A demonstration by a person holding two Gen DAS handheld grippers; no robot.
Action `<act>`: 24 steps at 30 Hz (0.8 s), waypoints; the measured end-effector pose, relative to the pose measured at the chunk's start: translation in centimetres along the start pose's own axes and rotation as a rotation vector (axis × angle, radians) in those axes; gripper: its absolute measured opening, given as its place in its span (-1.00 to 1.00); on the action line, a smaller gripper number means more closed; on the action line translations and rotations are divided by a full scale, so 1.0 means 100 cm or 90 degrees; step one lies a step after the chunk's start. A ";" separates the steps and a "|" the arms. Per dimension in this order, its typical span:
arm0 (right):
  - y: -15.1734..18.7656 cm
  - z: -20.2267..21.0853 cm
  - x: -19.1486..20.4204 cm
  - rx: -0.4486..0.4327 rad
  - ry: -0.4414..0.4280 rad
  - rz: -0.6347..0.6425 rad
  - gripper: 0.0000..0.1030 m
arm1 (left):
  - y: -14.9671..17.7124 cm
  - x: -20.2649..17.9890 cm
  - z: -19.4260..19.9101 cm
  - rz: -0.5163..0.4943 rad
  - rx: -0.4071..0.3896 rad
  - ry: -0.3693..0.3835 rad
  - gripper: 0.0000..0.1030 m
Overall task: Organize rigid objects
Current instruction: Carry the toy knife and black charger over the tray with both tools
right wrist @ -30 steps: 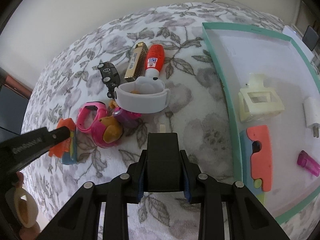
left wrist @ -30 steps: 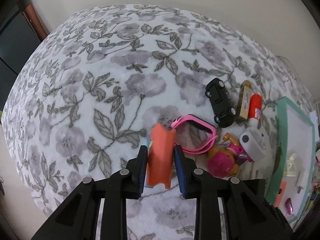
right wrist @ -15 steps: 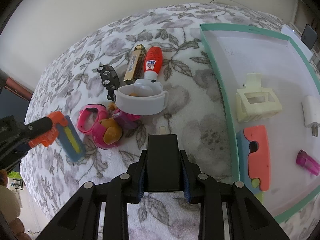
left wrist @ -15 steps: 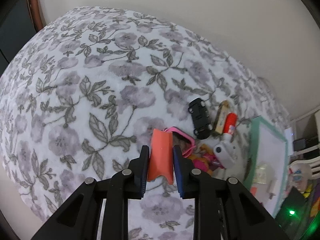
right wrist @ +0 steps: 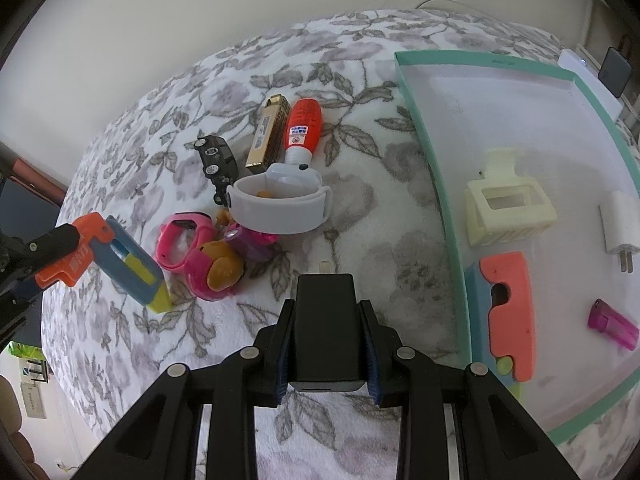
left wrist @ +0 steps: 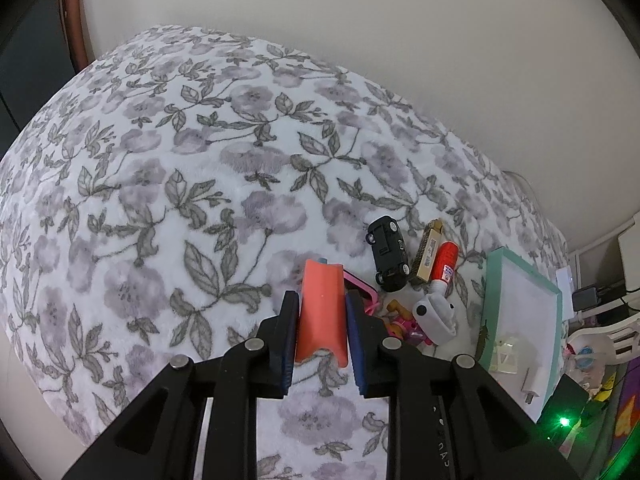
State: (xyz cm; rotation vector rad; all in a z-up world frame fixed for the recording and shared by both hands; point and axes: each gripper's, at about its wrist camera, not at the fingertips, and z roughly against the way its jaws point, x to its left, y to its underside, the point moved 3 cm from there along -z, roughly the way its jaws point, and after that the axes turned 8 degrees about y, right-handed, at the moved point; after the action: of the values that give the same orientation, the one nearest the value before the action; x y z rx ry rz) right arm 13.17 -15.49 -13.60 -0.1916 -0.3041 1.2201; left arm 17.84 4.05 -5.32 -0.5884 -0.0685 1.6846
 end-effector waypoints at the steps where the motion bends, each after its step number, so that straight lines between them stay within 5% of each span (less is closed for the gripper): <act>1: 0.000 0.000 0.000 0.000 0.000 0.000 -0.39 | 0.000 0.000 -0.002 -0.002 0.002 -0.002 -0.53; 9: 0.001 -0.001 0.000 0.002 0.001 0.001 -0.39 | 0.010 -0.001 -0.032 -0.035 0.045 -0.070 -0.56; 24: 0.001 -0.002 0.000 0.003 -0.002 -0.002 -0.39 | 0.035 0.009 -0.083 -0.033 0.123 -0.105 -0.56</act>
State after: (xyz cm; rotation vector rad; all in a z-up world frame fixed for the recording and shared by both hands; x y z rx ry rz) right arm 13.10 -15.46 -13.80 -0.1854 -0.3042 1.2180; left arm 18.05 1.79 -14.11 -0.2994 -0.0384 1.6645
